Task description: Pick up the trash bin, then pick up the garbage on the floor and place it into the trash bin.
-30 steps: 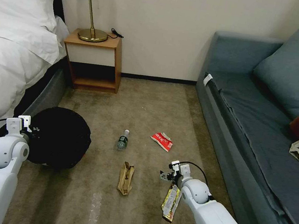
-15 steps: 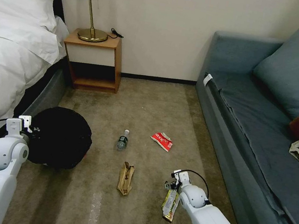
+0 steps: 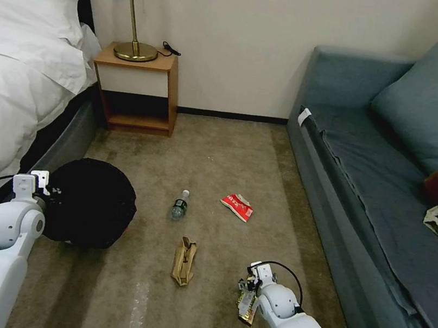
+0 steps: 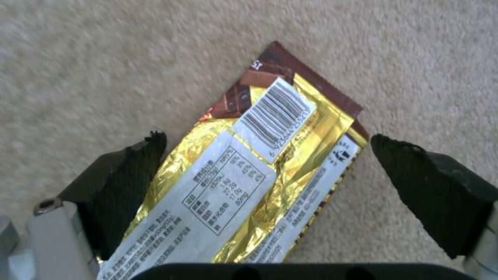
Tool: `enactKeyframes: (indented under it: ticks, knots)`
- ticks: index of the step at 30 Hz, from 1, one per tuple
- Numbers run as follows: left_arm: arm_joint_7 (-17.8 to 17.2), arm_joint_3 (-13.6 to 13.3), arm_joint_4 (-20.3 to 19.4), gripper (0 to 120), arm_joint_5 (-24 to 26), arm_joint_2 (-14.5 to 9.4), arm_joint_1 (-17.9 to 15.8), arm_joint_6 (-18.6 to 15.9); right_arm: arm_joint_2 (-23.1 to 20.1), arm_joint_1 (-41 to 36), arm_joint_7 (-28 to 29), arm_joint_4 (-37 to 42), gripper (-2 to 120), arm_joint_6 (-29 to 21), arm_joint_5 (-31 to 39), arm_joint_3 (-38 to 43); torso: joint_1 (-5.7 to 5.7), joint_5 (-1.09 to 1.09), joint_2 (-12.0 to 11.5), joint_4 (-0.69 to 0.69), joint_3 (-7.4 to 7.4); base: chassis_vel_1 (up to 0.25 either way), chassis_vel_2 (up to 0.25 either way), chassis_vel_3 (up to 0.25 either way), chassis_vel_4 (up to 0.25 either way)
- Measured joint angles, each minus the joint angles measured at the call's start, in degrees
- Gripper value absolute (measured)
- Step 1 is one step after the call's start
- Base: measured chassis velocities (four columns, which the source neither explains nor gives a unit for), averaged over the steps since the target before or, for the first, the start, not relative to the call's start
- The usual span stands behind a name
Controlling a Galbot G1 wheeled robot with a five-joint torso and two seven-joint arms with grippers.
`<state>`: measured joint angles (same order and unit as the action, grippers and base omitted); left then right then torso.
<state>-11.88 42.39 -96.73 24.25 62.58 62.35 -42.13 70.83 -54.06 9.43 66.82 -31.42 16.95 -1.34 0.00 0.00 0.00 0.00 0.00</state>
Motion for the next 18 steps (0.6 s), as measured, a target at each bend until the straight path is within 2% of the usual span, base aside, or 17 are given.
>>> enactKeyframes:
  ticks: [15, 18]
  knots:
    - [0.01, -0.05, 0.05, 2, -0.08, 0.31, -0.02, 0.00, 0.32, -0.52, -1.45, -0.75, 100, -0.21, -0.90, 0.78, 0.00, -0.01, 0.01, -0.01, -0.01, 0.000, 0.000, 0.000, 0.000]
    - [0.01, 0.03, -0.01, 2, -0.13, 0.38, 0.09, 0.00, 0.15, -0.64, -2.53, -0.64, 96, -0.44, -1.16, 0.99, 0.00, -0.02, 0.01, 0.00, -0.01, 0.000, 0.000, 0.000, 0.000]
